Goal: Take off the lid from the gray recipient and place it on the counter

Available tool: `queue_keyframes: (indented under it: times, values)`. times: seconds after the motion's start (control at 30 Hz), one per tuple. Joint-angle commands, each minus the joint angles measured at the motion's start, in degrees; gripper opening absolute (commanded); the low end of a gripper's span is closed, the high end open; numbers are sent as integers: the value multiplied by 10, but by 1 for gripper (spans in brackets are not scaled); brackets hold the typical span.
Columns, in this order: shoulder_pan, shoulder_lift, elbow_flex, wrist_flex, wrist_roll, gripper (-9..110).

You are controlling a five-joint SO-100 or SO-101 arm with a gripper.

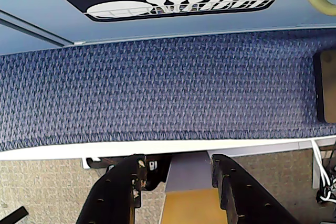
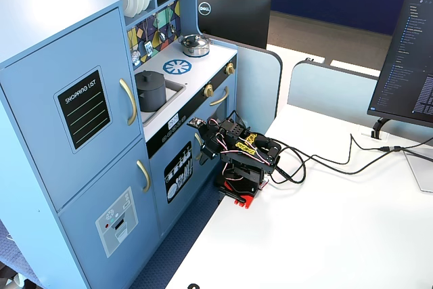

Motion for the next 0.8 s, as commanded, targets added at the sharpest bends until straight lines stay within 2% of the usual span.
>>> queue_keyframes:
  times: [0.0, 0.3, 0.43, 0.77]
  values:
    - [49, -1, 9, 98, 7, 0]
    - [49, -1, 9, 95, -5, 0]
    - [53, -2, -6, 42, 4, 0]
    - [41, -75, -326, -125, -77, 0]
